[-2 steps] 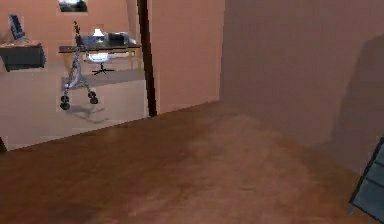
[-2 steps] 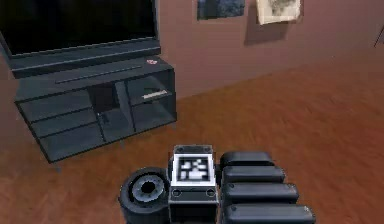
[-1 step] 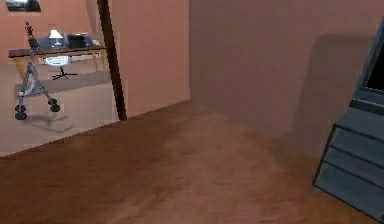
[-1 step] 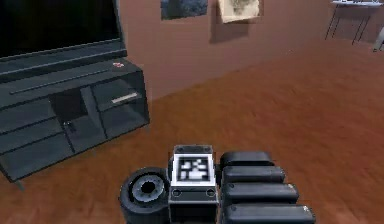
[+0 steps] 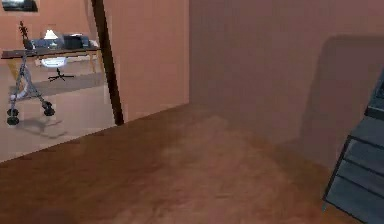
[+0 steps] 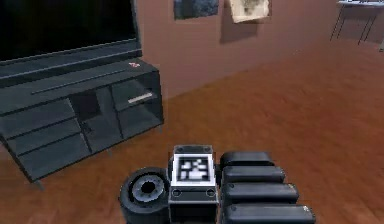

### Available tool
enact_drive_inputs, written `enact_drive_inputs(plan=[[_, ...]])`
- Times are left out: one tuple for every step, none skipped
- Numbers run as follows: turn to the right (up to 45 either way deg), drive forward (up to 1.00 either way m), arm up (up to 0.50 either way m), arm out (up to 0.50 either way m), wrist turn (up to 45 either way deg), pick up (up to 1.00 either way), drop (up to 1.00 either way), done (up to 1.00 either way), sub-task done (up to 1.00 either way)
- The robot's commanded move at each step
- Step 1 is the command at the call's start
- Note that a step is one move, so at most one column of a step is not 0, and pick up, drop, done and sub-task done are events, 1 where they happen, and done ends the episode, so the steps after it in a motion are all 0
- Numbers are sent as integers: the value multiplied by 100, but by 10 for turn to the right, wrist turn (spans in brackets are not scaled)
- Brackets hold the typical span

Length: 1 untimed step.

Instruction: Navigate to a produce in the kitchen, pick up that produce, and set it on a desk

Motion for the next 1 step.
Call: enact_drive_inputs(plan=[[-270, 0, 0, 0, 0, 0, 0, 0, 0]])
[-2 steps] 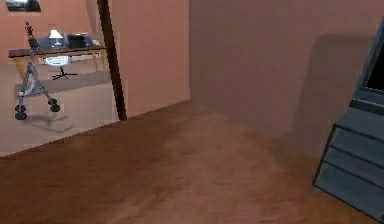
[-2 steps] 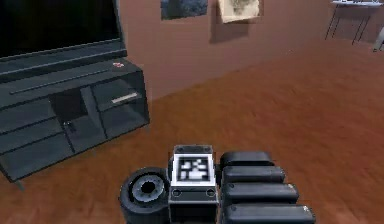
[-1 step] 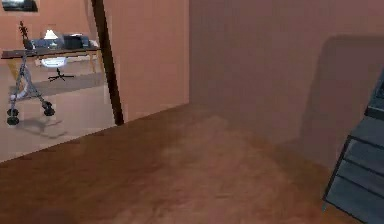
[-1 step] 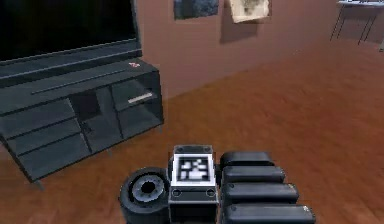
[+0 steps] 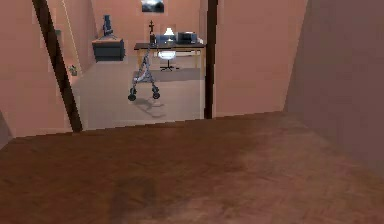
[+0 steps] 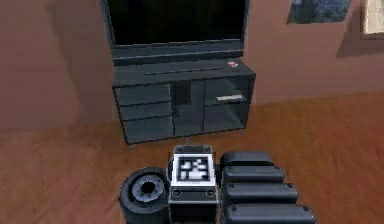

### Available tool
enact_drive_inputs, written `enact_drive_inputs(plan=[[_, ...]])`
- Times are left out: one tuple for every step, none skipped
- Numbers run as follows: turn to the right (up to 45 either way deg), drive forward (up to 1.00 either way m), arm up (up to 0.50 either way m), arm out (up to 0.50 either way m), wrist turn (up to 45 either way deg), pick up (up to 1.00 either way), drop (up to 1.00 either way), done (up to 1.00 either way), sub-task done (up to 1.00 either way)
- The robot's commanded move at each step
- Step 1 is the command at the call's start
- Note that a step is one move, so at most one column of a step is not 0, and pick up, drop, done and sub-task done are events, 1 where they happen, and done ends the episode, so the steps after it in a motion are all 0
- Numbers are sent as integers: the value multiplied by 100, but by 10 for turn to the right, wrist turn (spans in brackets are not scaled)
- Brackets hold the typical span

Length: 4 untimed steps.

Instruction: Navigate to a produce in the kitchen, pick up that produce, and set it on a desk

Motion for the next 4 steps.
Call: enact_drive_inputs(plan=[[0, 100, 0, 0, 0, 0, 0, 0, 0], [0, 100, 0, 0, 0, 0, 0, 0, 0], [0, 65, 0, 0, 0, 0, 0, 0, 0], [30, 0, 0, 0, 0, 0, 0, 0, 0]])
